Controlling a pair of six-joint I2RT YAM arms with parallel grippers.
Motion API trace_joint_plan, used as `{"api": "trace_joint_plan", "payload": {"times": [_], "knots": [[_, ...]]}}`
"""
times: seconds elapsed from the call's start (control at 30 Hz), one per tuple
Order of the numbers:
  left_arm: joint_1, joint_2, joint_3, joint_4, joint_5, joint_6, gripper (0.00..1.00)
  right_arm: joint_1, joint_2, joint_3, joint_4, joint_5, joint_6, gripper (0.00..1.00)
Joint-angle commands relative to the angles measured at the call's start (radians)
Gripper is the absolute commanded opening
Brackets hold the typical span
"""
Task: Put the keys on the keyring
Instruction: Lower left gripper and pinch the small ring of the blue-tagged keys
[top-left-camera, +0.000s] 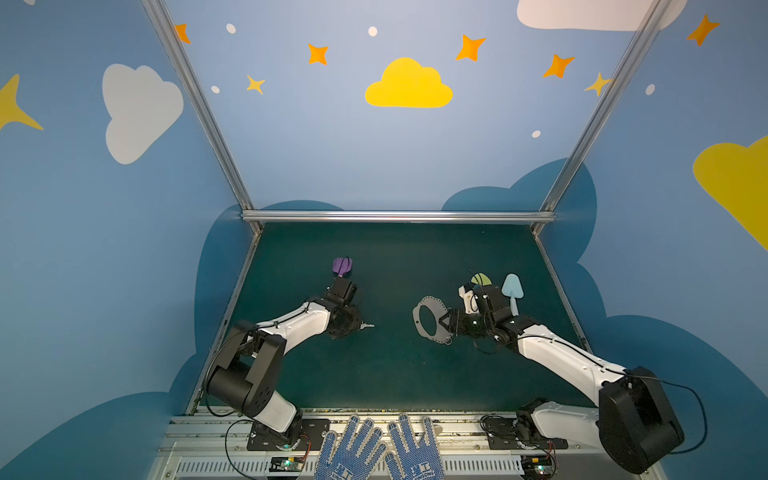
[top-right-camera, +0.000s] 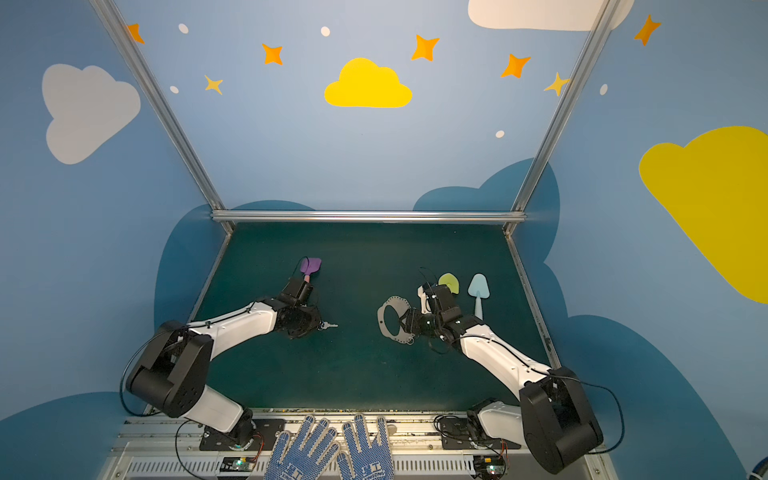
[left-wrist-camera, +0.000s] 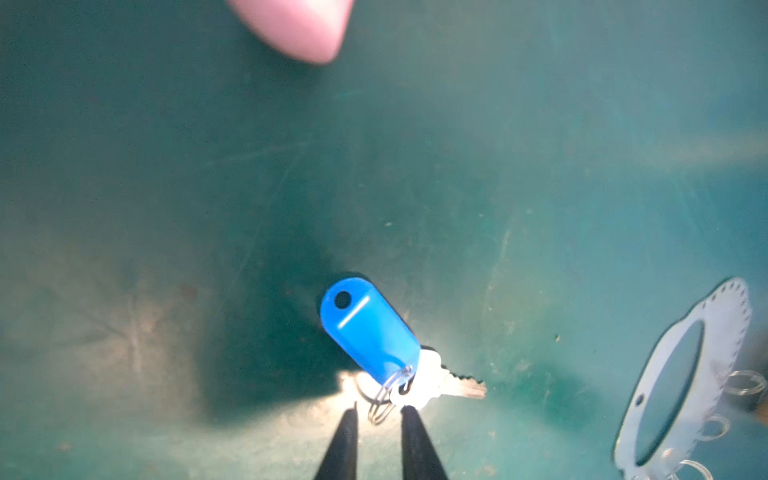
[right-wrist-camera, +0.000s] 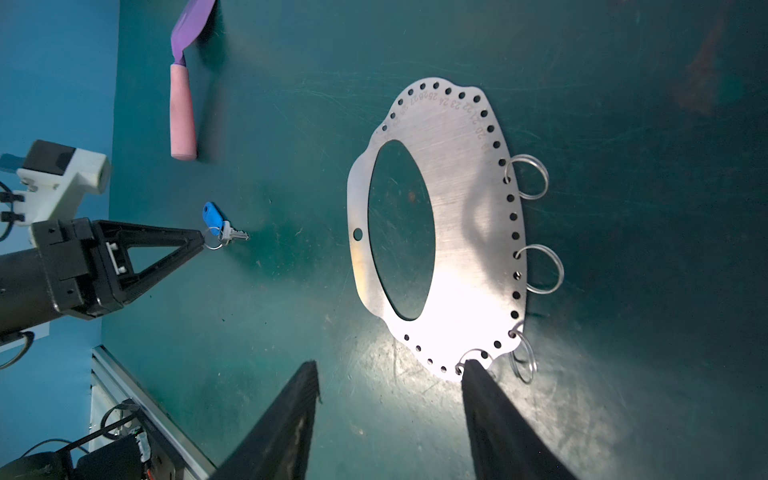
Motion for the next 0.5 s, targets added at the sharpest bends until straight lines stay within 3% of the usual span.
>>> {"api": "trace_joint_plan", "payload": {"times": [0.0,0.13,0.33,0.47], "knots": [[-0.004,0.021,0.023,-0.041,-0.051,0.012,0.26,0.007,0.005,0.014,0.016,0.010,0.003,0.58],[-0.003,0.042,0.028,-0.026,-0.041,0.020,0.27,0.009,0.001,0.012,0.019,0.009,0.006,0.58],[-0.006,0.063,0.060,-0.034,-0.027,0.031,0.09,0.010,-0.005,0.012,0.015,0.015,0.007,0.58],[-0.008,0.037,0.090,-0.068,-0.036,0.050,0.04,0.012,-0.005,0.012,0.015,0.013,0.008,0.58]]}}
